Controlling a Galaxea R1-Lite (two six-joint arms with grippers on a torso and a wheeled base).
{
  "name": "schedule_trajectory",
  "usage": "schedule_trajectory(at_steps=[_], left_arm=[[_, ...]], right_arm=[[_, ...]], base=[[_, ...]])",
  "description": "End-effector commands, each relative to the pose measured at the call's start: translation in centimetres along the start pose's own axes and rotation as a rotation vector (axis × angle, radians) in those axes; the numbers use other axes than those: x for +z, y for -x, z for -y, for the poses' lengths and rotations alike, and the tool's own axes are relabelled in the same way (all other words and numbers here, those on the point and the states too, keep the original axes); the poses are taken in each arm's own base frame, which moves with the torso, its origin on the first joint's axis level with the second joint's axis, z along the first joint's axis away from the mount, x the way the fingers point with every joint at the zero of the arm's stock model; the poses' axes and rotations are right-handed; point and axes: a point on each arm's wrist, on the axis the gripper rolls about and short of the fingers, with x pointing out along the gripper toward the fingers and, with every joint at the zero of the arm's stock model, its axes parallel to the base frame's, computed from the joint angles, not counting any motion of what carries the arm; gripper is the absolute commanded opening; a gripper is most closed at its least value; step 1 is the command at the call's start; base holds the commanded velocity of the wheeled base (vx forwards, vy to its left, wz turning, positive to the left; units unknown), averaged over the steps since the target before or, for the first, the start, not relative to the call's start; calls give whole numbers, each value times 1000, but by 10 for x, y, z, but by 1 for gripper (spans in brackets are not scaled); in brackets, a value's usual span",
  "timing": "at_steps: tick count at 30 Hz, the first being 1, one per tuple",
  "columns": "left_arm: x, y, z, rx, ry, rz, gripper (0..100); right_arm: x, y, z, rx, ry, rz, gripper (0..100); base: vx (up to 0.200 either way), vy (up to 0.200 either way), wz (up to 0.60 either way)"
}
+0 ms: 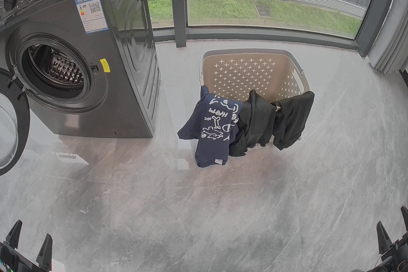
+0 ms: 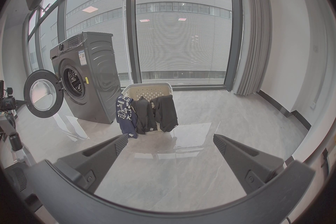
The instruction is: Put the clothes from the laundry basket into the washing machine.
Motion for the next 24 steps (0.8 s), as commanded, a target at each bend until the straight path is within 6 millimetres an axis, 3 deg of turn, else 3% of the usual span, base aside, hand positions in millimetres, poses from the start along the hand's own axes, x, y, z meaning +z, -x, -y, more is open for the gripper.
schedule_trajectory(at_steps=[1,10,24], left_arm=[[-4,-1,0,1,0,-7,100],[-4,-1,0,5,0,-7,100],[-4,-1,0,7,0,-7,100]], right_arm=[[-5,-1,0,0,0,-8,100],[-5,0,0,0,0,-7,100],[-5,0,0,0,0,-7,100]], base=[[0,0,0],[0,0,0],[200,0,0]])
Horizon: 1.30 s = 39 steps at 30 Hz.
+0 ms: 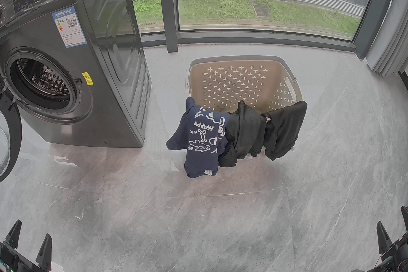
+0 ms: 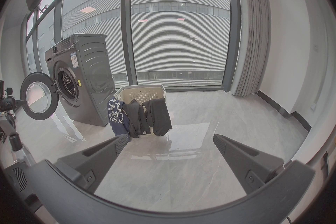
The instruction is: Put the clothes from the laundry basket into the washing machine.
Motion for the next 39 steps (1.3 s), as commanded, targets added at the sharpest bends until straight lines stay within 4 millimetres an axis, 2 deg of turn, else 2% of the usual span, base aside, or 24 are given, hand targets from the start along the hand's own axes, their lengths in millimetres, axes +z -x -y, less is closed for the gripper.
schedule_trajectory(at_steps=[1,7,19,31,39], left_arm=[[-4,-1,0,1,1,-7,100],[-4,-1,0,1,-1,-7,100],[-5,-1,0,1,1,-10,100],[-4,-1,0,1,1,-7,100],[-4,-1,0,1,1,-8,100]], right_arm=[[-5,-1,0,1,0,-10,100],[-5,-1,0,1,0,-8,100],[-5,-1,0,-1,2,-10,100],[-5,-1,0,1,0,-10,100],[-5,-1,0,1,0,-8,100]], base=[[200,0,0],[0,0,0],[0,-200,0],[0,0,0],[200,0,0]])
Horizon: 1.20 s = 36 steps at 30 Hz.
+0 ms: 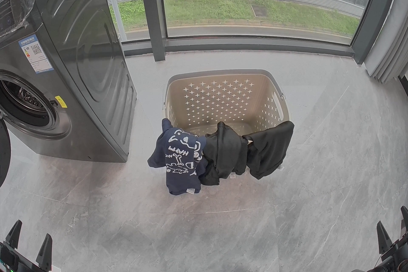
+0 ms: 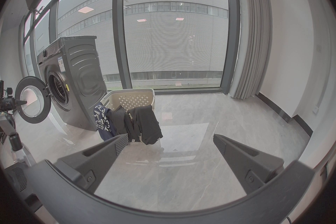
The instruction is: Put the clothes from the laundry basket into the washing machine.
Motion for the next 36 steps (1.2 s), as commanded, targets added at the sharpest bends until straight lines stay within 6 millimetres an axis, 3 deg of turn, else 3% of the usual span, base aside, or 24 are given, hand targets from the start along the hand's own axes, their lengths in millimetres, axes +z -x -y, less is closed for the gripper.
schedule_trajectory(at_steps=[1,16,22,36], left_arm=[[-4,-1,0,1,-1,-6,100],[-4,-1,0,1,1,-8,100],[-5,-1,0,1,-1,-9,100],[-5,-1,0,1,-1,-9,100]], right_arm=[[-5,-1,0,1,0,-7,100],[-5,0,0,-4,2,-12,100],[-5,-1,0,-4,2,-11,100],[-5,0,0,-4,2,-7,100]], base=[[200,0,0],[0,0,0],[0,-200,0],[0,0,0]])
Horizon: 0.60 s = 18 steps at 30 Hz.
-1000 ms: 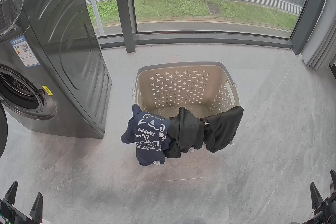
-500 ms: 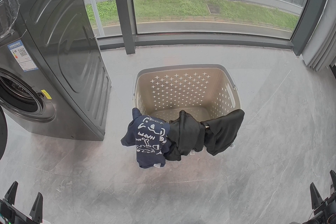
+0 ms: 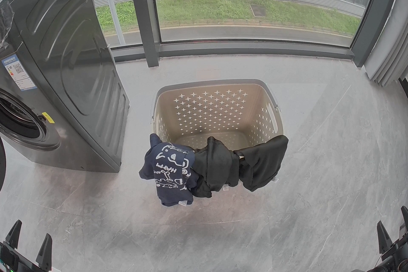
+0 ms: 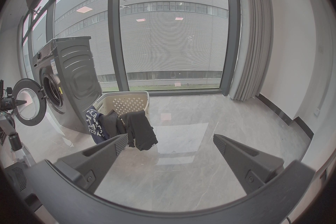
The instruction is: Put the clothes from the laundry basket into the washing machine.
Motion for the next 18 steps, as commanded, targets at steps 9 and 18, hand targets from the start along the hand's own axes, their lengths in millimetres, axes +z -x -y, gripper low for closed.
schedule_trajectory(at_steps=[9,18], left_arm=[[-5,-1,0,0,-1,-10,100],[-4,-1,0,0,-1,-7,100]], right_arm=[[-4,-1,0,-8,-13,-2,100],[23,-21,-1,73,-8,-206,100]], base=[[67,0,0],[0,0,0]])
